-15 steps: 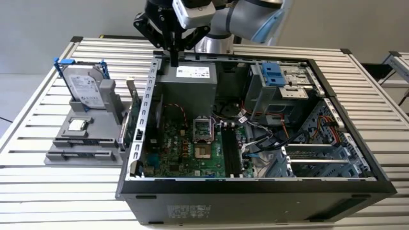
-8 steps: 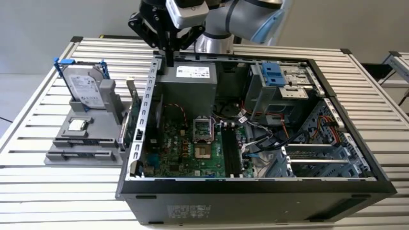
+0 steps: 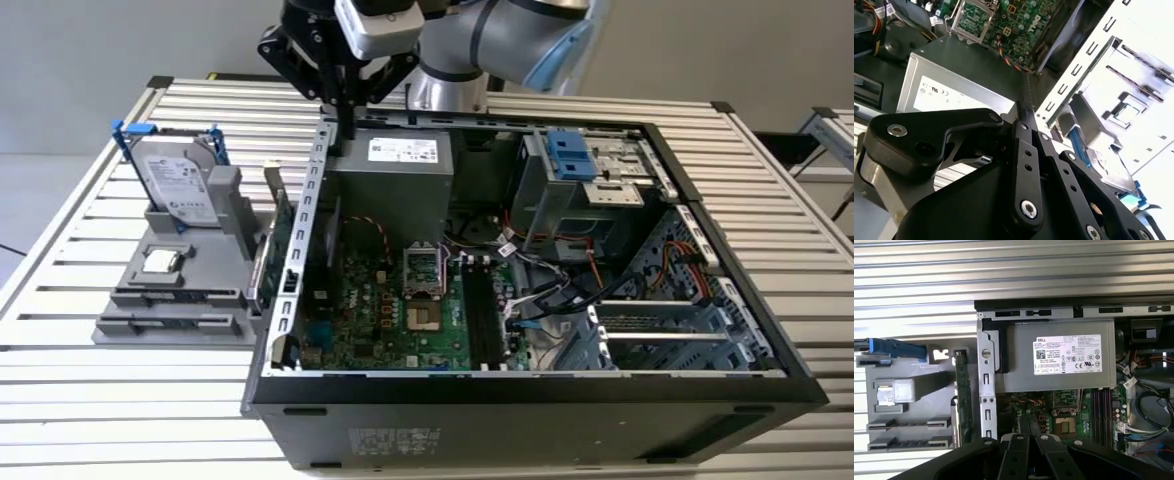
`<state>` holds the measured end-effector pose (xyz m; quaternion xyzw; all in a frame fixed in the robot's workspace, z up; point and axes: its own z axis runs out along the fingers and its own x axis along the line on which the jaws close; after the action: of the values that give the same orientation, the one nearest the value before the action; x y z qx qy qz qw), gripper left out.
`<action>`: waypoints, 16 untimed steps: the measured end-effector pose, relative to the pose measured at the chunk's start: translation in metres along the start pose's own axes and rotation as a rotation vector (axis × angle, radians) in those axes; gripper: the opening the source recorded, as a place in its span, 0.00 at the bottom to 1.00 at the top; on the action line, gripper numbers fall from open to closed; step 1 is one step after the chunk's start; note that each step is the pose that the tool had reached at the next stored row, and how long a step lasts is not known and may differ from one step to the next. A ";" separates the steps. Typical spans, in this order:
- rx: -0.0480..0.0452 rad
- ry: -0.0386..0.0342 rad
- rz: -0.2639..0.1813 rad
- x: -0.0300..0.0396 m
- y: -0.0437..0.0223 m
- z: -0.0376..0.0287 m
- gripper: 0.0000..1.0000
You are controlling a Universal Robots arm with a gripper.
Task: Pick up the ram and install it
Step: 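Reach for the ram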
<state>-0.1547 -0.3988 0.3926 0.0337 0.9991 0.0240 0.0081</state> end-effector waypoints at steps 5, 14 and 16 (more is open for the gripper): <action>-0.0001 0.0008 -0.007 0.0050 -0.0003 -0.0001 0.00; -0.0003 0.0014 -0.019 0.0140 -0.0009 -0.0001 0.00; -0.0003 0.0015 -0.021 0.0162 -0.0011 -0.0001 0.00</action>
<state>-0.1710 -0.3988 0.3925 0.0232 0.9994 0.0240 0.0076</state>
